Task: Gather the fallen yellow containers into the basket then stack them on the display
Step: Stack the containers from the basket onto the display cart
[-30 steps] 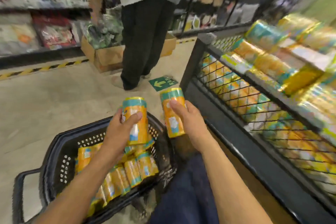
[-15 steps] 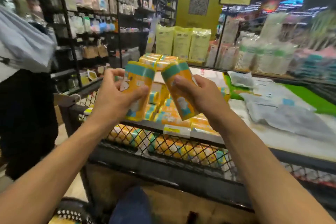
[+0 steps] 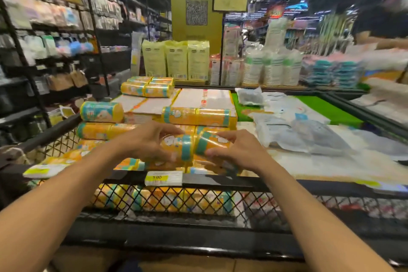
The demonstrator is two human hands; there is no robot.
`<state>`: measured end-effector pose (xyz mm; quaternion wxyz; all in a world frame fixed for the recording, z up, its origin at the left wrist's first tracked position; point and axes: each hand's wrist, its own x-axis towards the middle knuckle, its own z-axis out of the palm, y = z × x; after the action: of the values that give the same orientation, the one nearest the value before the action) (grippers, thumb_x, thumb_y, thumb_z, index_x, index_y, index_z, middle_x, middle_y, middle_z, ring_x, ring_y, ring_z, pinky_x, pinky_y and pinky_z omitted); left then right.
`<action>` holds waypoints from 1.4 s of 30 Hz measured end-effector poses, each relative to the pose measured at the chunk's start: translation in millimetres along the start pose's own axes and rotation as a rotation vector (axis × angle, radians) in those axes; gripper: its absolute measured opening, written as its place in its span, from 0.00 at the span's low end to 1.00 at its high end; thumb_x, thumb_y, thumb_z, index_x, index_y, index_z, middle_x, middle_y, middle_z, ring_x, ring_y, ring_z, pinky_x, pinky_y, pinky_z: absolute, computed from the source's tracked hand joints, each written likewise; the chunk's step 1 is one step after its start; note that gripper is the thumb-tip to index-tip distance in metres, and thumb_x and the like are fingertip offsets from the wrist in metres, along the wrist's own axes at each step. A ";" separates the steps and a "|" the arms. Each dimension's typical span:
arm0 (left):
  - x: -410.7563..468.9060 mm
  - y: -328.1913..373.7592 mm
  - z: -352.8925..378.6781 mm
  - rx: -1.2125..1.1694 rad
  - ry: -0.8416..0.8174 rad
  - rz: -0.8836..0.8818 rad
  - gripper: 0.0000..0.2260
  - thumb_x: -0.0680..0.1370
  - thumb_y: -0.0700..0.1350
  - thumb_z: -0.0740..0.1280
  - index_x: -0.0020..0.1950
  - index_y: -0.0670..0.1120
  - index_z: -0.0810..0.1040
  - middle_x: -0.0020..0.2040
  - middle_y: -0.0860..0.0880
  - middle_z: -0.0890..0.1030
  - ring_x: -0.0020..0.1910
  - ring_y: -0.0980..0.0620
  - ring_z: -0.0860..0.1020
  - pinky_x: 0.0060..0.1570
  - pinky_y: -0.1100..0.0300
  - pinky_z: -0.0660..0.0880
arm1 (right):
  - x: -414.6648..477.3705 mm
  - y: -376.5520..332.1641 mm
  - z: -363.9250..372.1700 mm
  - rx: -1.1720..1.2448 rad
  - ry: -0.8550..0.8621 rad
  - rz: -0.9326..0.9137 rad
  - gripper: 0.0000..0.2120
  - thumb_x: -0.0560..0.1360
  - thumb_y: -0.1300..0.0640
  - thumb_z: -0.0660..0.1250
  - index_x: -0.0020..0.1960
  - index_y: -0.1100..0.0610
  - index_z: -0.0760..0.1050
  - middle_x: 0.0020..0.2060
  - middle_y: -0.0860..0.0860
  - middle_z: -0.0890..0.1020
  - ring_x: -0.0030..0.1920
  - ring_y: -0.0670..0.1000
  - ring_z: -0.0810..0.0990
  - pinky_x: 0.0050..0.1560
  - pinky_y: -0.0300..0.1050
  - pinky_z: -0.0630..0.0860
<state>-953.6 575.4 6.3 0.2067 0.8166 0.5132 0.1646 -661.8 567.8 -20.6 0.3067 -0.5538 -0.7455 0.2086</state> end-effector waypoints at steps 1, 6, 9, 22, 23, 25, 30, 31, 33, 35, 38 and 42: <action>1.3 0.0 -3.1 -0.020 -0.033 0.000 0.34 0.67 0.51 0.84 0.71 0.56 0.76 0.68 0.64 0.77 0.67 0.65 0.74 0.74 0.53 0.70 | -1.3 2.8 1.4 -0.003 -0.007 -0.014 0.35 0.61 0.31 0.79 0.64 0.46 0.83 0.56 0.43 0.85 0.56 0.45 0.82 0.55 0.43 0.78; -0.5 0.9 -20.3 -0.012 -0.174 0.000 0.31 0.69 0.51 0.83 0.69 0.62 0.78 0.60 0.62 0.83 0.59 0.60 0.82 0.64 0.47 0.78 | -0.3 -9.5 -5.3 -0.099 -0.174 -0.134 0.37 0.61 0.37 0.83 0.68 0.45 0.81 0.62 0.43 0.83 0.62 0.44 0.80 0.63 0.40 0.76; -11.0 5.2 -18.8 -0.053 -0.182 -0.023 0.29 0.70 0.51 0.82 0.67 0.67 0.77 0.52 0.62 0.85 0.50 0.63 0.82 0.54 0.61 0.78 | 1.0 -13.5 -10.3 -0.103 -0.256 -0.118 0.37 0.61 0.36 0.83 0.69 0.43 0.79 0.63 0.43 0.82 0.63 0.45 0.79 0.64 0.44 0.76; -32.8 -5.1 -1.9 -0.073 -0.103 -0.039 0.32 0.69 0.59 0.80 0.71 0.70 0.74 0.68 0.64 0.78 0.70 0.61 0.74 0.74 0.47 0.67 | -22.7 -11.5 1.4 -0.149 -0.145 -0.196 0.35 0.68 0.32 0.76 0.71 0.43 0.77 0.69 0.42 0.78 0.68 0.46 0.76 0.68 0.48 0.73; -33.6 -4.3 -1.6 -0.086 -0.095 -0.039 0.30 0.70 0.60 0.80 0.71 0.69 0.74 0.68 0.64 0.78 0.70 0.61 0.74 0.74 0.48 0.67 | -23.1 -9.9 3.3 -0.138 -0.140 -0.193 0.34 0.68 0.31 0.75 0.71 0.43 0.77 0.68 0.43 0.79 0.67 0.46 0.76 0.68 0.49 0.74; -36.1 0.1 1.6 -0.105 -0.049 -0.053 0.23 0.74 0.63 0.75 0.69 0.68 0.76 0.68 0.64 0.78 0.68 0.61 0.74 0.72 0.50 0.70 | -23.0 -8.8 7.7 -0.142 -0.128 -0.199 0.31 0.70 0.30 0.73 0.69 0.42 0.79 0.64 0.43 0.81 0.63 0.46 0.78 0.64 0.49 0.75; -33.1 8.8 21.6 -0.286 0.315 -0.161 0.13 0.75 0.63 0.73 0.53 0.59 0.88 0.51 0.63 0.86 0.54 0.62 0.81 0.56 0.56 0.77 | -21.4 -10.3 15.5 0.315 0.181 0.016 0.12 0.80 0.45 0.69 0.50 0.52 0.86 0.46 0.45 0.87 0.48 0.44 0.84 0.49 0.47 0.78; -32.7 7.4 26.6 -0.386 0.416 -0.210 0.14 0.74 0.62 0.74 0.51 0.55 0.88 0.50 0.60 0.86 0.53 0.61 0.81 0.51 0.58 0.75 | -19.2 -9.2 17.2 0.365 0.184 0.085 0.11 0.79 0.46 0.70 0.51 0.53 0.85 0.46 0.48 0.87 0.49 0.48 0.84 0.50 0.48 0.79; -32.7 3.6 33.5 -0.560 0.534 -0.335 0.18 0.74 0.61 0.76 0.56 0.49 0.84 0.53 0.55 0.84 0.52 0.56 0.80 0.43 0.60 0.73 | -17.0 -9.7 21.3 0.376 0.112 0.155 0.13 0.77 0.47 0.72 0.51 0.56 0.85 0.47 0.52 0.87 0.51 0.54 0.85 0.55 0.54 0.81; -31.0 -1.4 34.6 -0.606 0.502 -0.414 0.21 0.76 0.60 0.74 0.60 0.47 0.79 0.56 0.53 0.80 0.51 0.55 0.79 0.41 0.60 0.72 | -13.2 -10.6 23.8 0.416 0.086 0.203 0.12 0.76 0.47 0.74 0.52 0.55 0.85 0.48 0.51 0.86 0.52 0.53 0.84 0.60 0.57 0.80; -26.2 -9.3 30.2 -0.583 0.389 -0.439 0.20 0.78 0.60 0.71 0.60 0.46 0.81 0.57 0.52 0.79 0.55 0.51 0.77 0.49 0.55 0.72 | -8.6 -11.8 25.4 0.470 0.056 0.271 0.15 0.76 0.46 0.74 0.57 0.53 0.83 0.52 0.50 0.86 0.54 0.53 0.84 0.62 0.58 0.80; -27.3 -10.3 26.8 -0.566 0.356 -0.463 0.28 0.78 0.63 0.70 0.71 0.46 0.78 0.60 0.53 0.78 0.61 0.50 0.75 0.60 0.51 0.70 | -8.8 -12.0 26.7 0.507 0.056 0.292 0.14 0.75 0.47 0.75 0.56 0.53 0.82 0.52 0.51 0.86 0.53 0.53 0.85 0.61 0.57 0.81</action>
<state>-960.1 550.1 -23.5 0.3630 0.5493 0.6455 0.3872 -686.8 556.6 -34.1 0.4224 -0.5665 -0.5731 0.4150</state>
